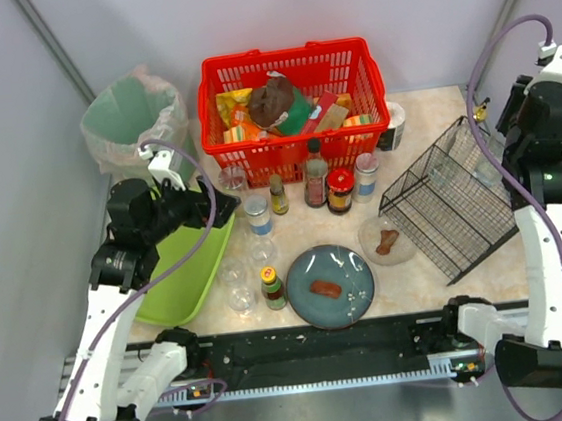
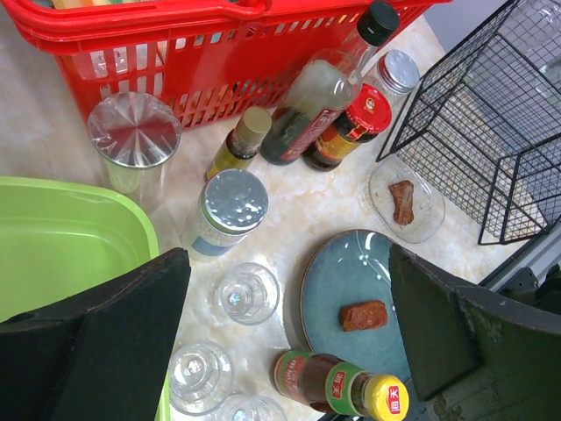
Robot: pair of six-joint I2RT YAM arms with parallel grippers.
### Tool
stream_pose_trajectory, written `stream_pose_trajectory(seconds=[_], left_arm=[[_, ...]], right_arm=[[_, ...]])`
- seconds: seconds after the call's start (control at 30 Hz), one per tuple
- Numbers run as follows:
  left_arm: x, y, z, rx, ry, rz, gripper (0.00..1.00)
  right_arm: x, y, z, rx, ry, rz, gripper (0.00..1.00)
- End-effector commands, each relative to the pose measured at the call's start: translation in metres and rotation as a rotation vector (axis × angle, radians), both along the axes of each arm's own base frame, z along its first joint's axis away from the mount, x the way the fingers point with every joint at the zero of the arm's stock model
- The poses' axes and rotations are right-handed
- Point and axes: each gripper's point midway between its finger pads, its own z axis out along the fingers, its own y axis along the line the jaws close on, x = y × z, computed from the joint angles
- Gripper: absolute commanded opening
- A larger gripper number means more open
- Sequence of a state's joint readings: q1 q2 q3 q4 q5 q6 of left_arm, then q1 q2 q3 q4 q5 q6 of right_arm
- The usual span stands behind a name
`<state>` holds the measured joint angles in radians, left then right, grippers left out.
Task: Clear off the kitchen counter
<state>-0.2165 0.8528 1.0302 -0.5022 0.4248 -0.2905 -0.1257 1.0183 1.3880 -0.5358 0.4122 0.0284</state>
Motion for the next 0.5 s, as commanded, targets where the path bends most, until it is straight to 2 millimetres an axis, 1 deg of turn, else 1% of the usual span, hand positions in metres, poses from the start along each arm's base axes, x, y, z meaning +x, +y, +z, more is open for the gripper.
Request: stream_pose_trajectory(seconds=[0.0,0.1,0.23,0.47], left_arm=[[0.002,-0.002,0.013,-0.021,-0.03,-0.009,0.98],[0.002,-0.003,0.011,-0.025,-0.022,-0.012,0.98],[0.0,-0.003,0.01,-0.029,-0.024,-0.011,0.98],[-0.005,-0.004,0.011,-0.062,-0.041,-0.01,0.98]], right_arm=[[0.006,0.008,0.047,0.011,-0.21,0.063,0.0],[0.01,0.009,0.043,0.013,-0.205,0.074,0.0],[0.014,0.009,0.032,0.028,-0.197,0.071,0.0],[0.017,0.013,-0.001,0.077,-0.157,0.085,0.0]])
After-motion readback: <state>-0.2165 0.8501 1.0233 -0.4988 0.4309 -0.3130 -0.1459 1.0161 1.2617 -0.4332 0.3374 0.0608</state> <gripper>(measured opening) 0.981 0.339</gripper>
